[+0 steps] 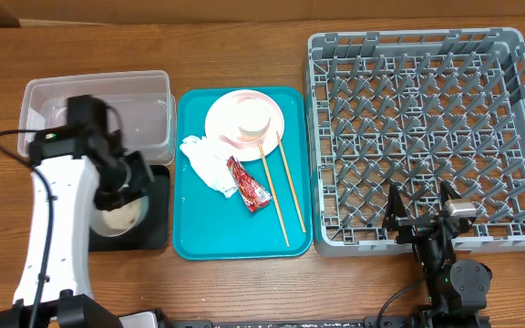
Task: Sort waste into correct bins and load items into the dishwasher
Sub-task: 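Carry the rice bowl left over the black tray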
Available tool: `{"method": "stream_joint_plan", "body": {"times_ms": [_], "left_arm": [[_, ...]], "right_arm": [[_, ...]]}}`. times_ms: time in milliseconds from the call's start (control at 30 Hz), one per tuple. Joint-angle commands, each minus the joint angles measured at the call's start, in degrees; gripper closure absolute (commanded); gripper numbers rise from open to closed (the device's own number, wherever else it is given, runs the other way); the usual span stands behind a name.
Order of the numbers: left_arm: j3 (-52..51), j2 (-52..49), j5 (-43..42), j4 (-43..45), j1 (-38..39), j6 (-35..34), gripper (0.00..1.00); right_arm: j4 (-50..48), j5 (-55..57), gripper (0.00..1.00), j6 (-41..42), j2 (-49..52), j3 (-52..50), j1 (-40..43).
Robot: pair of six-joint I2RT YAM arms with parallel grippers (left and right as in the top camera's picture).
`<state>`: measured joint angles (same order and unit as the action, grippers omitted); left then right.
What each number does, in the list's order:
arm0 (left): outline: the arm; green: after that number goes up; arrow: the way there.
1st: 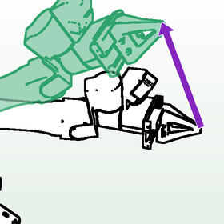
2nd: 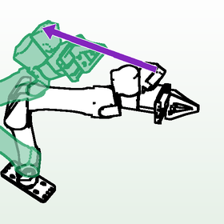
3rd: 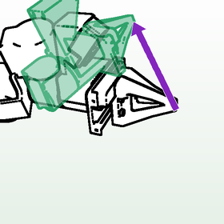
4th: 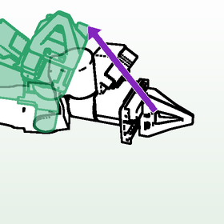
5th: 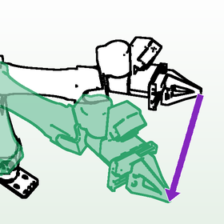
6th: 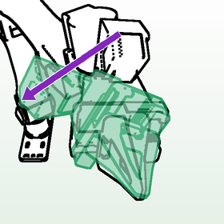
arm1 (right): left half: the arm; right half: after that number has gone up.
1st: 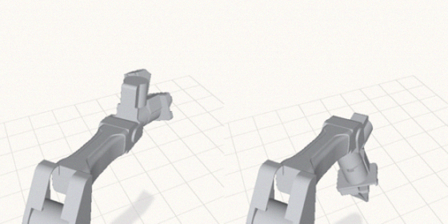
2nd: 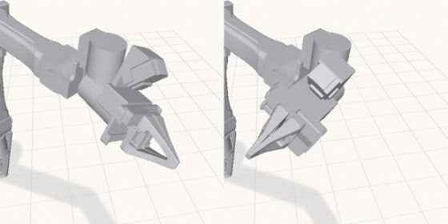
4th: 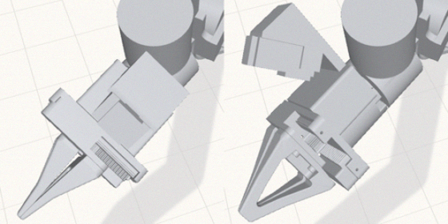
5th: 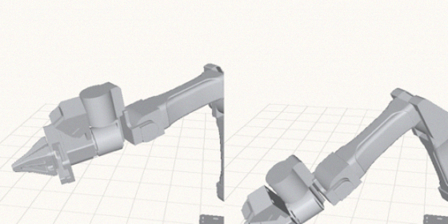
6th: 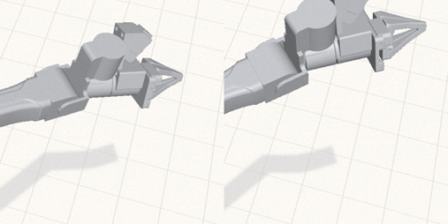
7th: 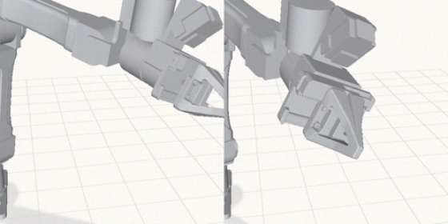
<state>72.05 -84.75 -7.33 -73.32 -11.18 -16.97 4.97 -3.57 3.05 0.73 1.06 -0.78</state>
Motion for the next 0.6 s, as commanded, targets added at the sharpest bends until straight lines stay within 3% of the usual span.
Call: {"method": "stream_joint_plan", "body": {"times_ms": [0, 367, 567], "left_arm": [[1.16, 1.18, 1.03, -0.15, -4.46, 1.55, 0.96], [-3.5, 1.2, -3.5, 4.68, -11.52, 0.24, 0.96], [-7.13, 1.18, -12.31, 8.63, -15.02, 3.76, 0.96]], "right_arm": [[-0.39, 0.33, 0.0, 0.39, -0.5, -0.57, 0.22], [-0.39, 0.33, 0.0, 0.39, -0.5, -0.57, 0.2], [-0.39, 0.33, 0.0, 0.39, -0.5, -0.57, 0.2]]}}
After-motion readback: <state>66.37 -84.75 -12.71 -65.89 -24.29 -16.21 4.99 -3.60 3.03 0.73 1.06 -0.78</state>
